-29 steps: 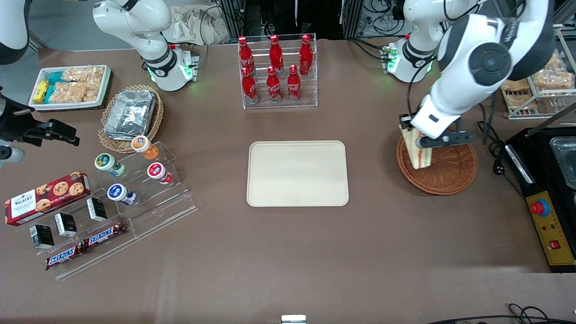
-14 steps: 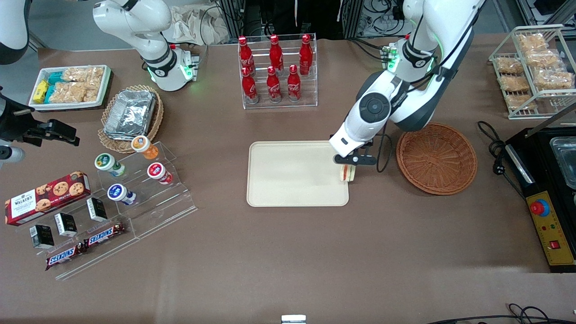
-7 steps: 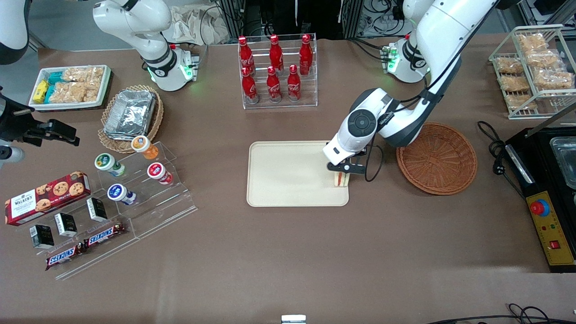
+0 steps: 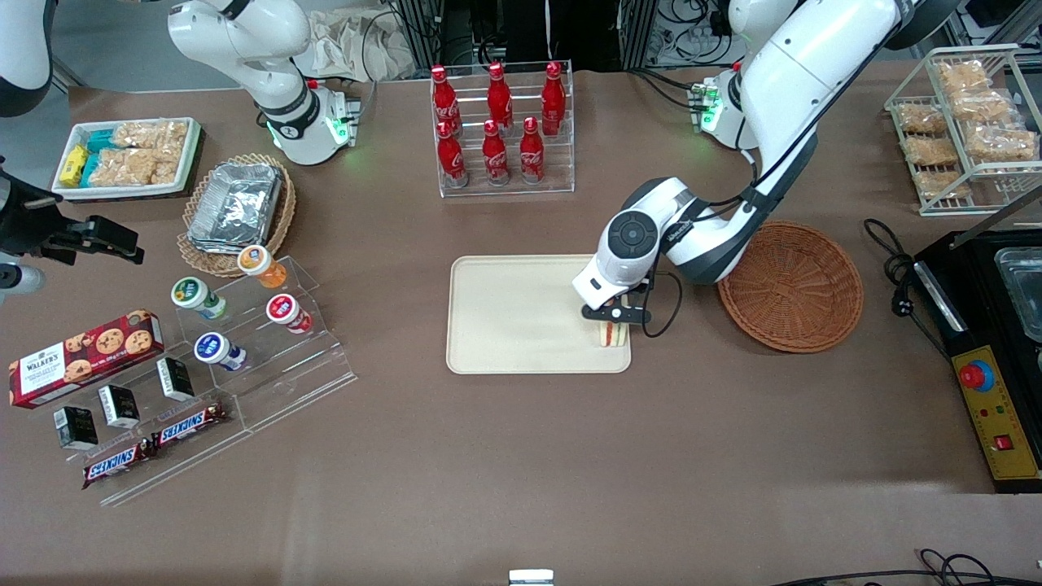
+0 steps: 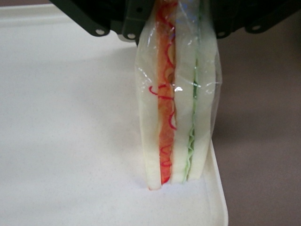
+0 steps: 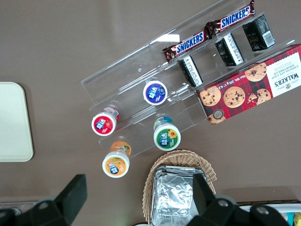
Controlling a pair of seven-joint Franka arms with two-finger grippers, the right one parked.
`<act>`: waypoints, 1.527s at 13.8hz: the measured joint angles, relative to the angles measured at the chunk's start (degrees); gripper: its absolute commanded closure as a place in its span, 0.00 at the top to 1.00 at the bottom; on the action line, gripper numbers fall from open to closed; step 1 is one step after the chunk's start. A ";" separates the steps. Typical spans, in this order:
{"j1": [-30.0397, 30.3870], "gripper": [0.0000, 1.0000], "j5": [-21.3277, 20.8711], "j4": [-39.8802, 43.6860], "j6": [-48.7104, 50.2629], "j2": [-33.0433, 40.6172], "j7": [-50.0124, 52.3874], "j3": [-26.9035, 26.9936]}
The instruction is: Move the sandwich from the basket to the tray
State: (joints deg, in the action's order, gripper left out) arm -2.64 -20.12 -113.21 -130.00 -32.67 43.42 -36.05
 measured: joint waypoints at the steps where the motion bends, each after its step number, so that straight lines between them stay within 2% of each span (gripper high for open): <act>1: -0.01 1.00 -0.20 0.46 0.00 -0.43 0.22 0.00; 5: -0.40 1.00 -0.30 1.84 0.83 -0.88 0.75 -0.06; 9: -0.47 1.00 -0.27 7.55 11.91 0.55 1.17 -1.27; 12: -0.32 1.00 3.35 10.45 16.70 5.08 1.16 -1.99; 16: 3.95 1.00 8.80 10.97 22.36 12.70 -3.91 -1.94; 21: 10.88 1.00 9.77 11.72 26.60 18.14 -9.77 -1.83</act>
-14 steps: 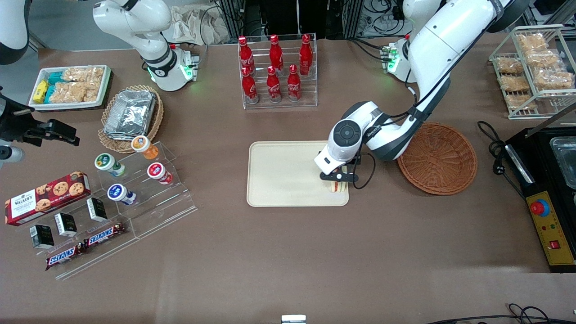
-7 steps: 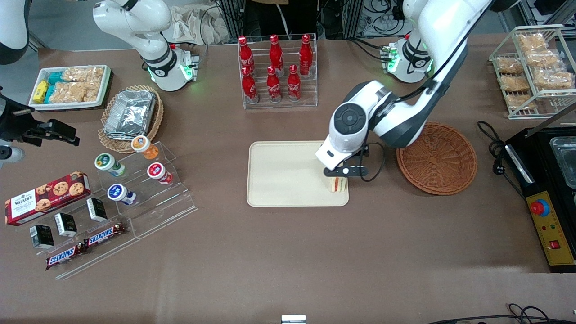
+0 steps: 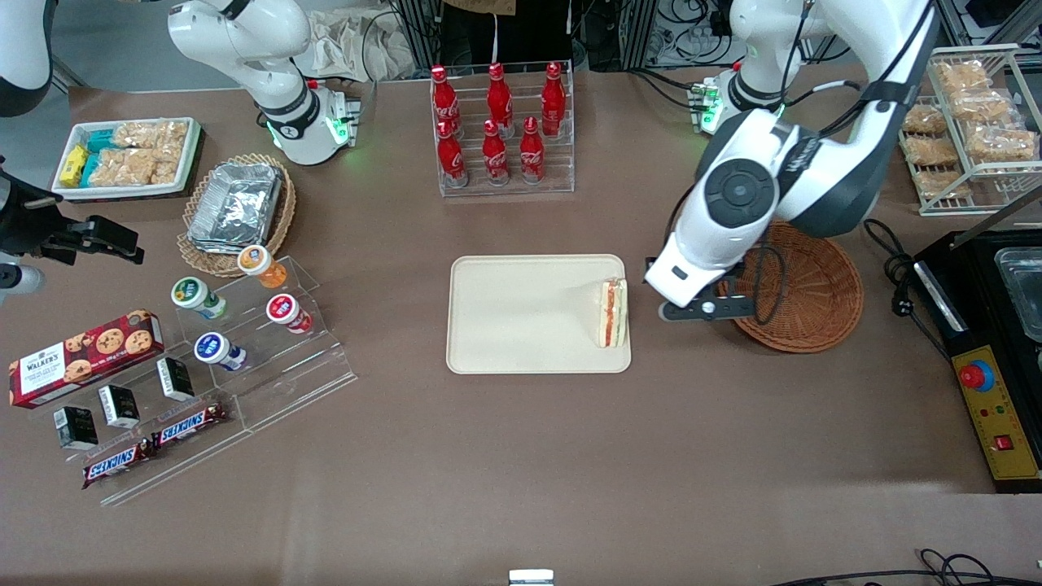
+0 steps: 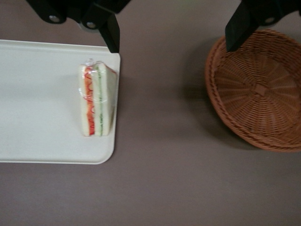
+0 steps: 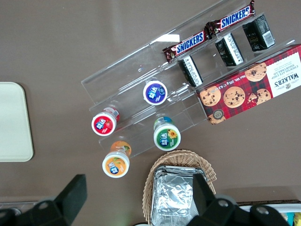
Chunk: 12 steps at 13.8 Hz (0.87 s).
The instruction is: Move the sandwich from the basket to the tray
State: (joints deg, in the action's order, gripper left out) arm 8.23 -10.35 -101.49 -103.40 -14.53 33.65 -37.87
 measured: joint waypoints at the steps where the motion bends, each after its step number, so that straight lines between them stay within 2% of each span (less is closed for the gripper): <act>1: 1.08 1.00 0.05 0.10 0.83 0.62 -1.34 0.06; 4: 5.10 1.00 0.07 0.49 1.57 2.47 -7.50 0.18; 8: 12.82 1.00 0.11 0.83 1.85 6.19 -21.08 1.84; 10: 11.32 1.00 2.59 0.88 1.92 8.32 -27.77 8.80; 12: 5.57 1.00 6.23 0.90 1.94 10.42 -34.66 19.89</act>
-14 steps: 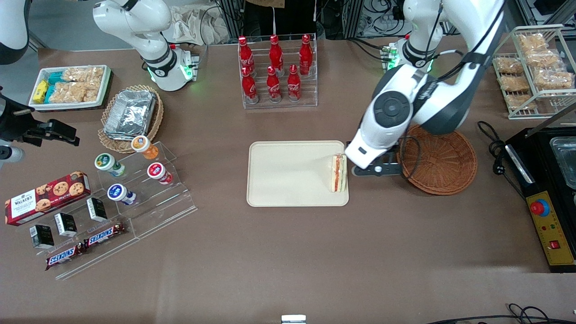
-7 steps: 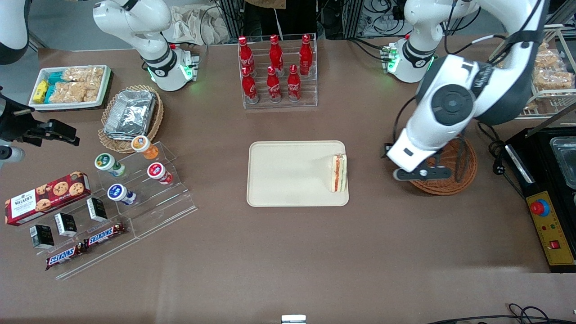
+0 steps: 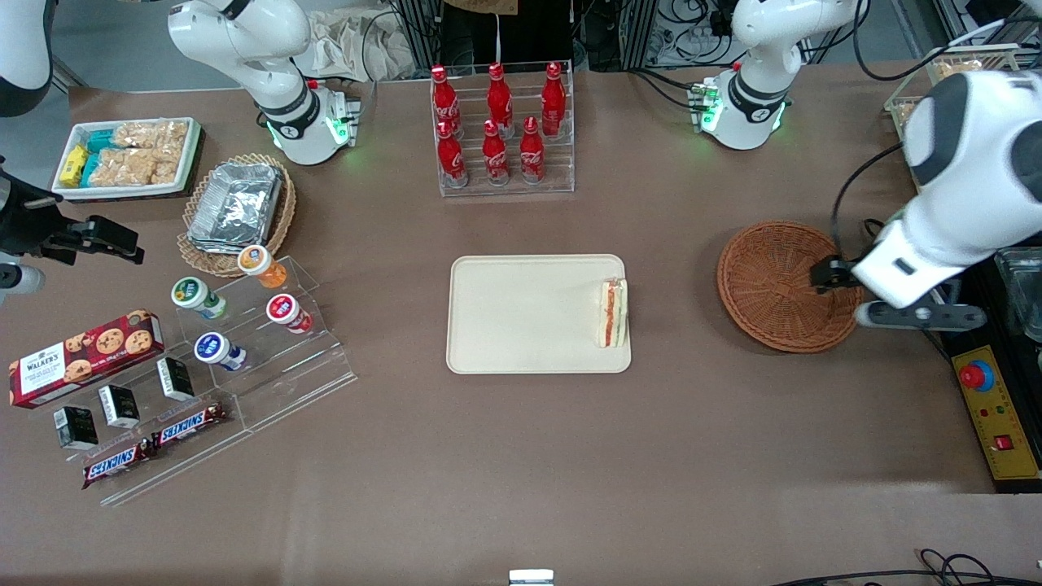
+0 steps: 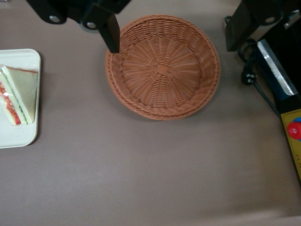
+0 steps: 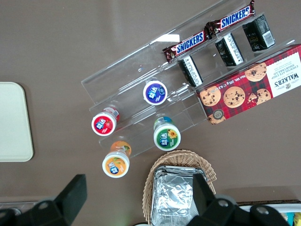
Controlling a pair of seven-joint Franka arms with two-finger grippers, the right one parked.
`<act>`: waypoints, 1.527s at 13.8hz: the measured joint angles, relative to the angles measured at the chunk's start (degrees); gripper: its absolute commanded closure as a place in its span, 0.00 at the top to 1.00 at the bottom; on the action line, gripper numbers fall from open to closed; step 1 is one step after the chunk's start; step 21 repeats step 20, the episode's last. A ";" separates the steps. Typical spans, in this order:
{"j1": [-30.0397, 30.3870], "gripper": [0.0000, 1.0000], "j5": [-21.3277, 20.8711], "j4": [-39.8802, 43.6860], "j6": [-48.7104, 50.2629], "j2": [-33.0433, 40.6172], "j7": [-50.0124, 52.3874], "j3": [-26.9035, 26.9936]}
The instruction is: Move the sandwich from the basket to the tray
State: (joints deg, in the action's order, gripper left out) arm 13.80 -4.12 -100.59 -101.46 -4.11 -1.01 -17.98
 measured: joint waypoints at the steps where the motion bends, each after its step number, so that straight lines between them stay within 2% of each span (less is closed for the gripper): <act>1: -2.83 1.00 0.72 0.08 0.04 0.81 -2.59 4.83; 2: -4.66 1.00 1.49 0.55 0.44 1.41 -4.21 8.30; 4: -5.61 1.00 3.31 3.04 3.08 1.83 -5.49 10.99; 8: -5.94 1.00 3.76 7.26 6.49 1.86 -5.55 11.20; 21: -6.78 1.00 3.83 7.36 7.16 1.69 -5.43 11.11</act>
